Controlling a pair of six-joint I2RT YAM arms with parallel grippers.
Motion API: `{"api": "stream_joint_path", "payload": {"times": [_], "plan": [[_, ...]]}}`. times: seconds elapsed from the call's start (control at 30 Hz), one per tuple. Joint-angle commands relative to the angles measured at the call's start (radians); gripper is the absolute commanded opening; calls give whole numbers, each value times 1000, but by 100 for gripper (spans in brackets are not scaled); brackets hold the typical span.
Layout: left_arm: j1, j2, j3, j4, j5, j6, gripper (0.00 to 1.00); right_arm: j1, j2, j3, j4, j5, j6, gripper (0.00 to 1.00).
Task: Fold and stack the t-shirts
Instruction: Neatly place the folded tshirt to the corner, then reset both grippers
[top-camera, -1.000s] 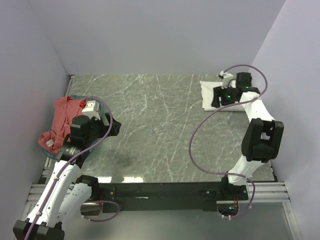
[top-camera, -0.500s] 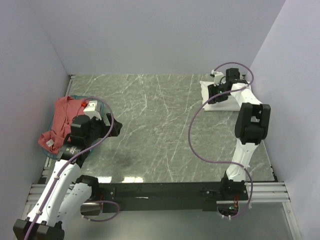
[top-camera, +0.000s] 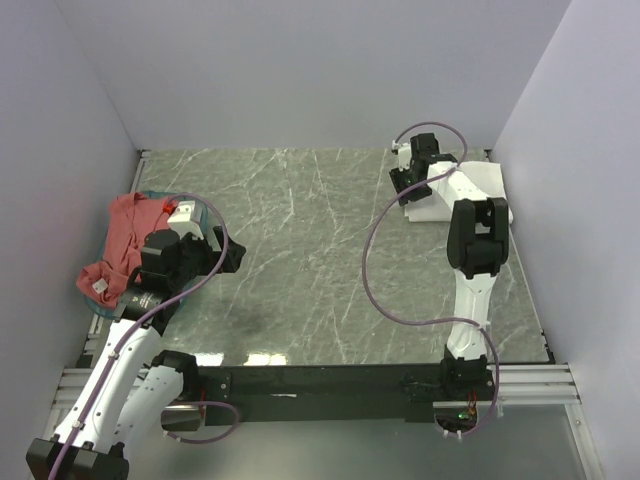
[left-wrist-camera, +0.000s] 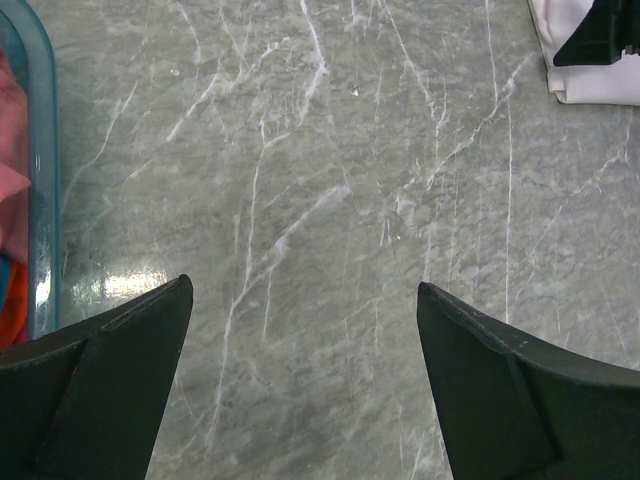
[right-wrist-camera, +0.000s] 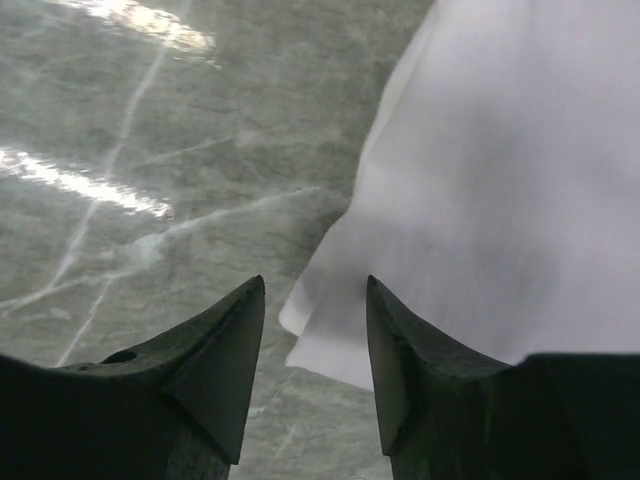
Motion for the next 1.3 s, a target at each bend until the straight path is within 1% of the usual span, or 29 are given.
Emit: {"api": "stream_joint_path", "payload": {"times": [0.0,0.07,0.1,0.17,0.2,0.27,0.3,0.4,0.5,0.63,0.67,0.77,0.87,0.9,0.93,1.0,1.13,1.23,1.27], "plan": [[3,-6,21,31,21,21,99,8,29,43,7,123,17,51],[3,-9,21,31,21,20,100,14,34,35,12,146,9,50],[3,-9,19,33,21,18,99,16,37,30,12,161,6,47],[3,-10,19,33,21,18,99,18,36,23,12,171,-5,44],[3,-10,19,33,21,20,100,21,31,9,12,177,-6,38],[1,-9,19,34,24,21,99,24,14,-8,19,191,-14,31],[3,-9,19,33,24,20,100,25,2,-37,27,195,-23,24],[3,-9,18,33,27,20,99,30,-47,-83,47,215,-43,15],[1,-7,21,33,29,20,99,30,-95,-120,49,224,-68,10],[1,-10,19,34,32,20,99,30,-153,-169,53,231,-103,8],[3,-10,19,34,32,21,99,28,-170,-178,56,227,-109,8],[1,-10,19,34,32,21,99,28,-178,-207,46,189,-117,14],[1,-12,19,33,33,20,99,27,-173,-217,6,82,-124,31],[3,-12,19,33,32,21,100,27,-176,-211,-8,42,-126,40],[3,-12,18,34,33,20,99,22,-182,-212,-17,-26,-125,44],[3,-12,17,36,38,20,99,7,-220,-212,-22,-90,-111,46],[3,-9,19,36,41,20,99,-56,-282,-183,-30,-246,-86,46],[3,-10,19,36,38,20,100,-79,-314,-201,-16,-306,-95,46],[3,-15,19,36,38,20,100,-79,-331,-209,-20,-381,-120,46]]}}
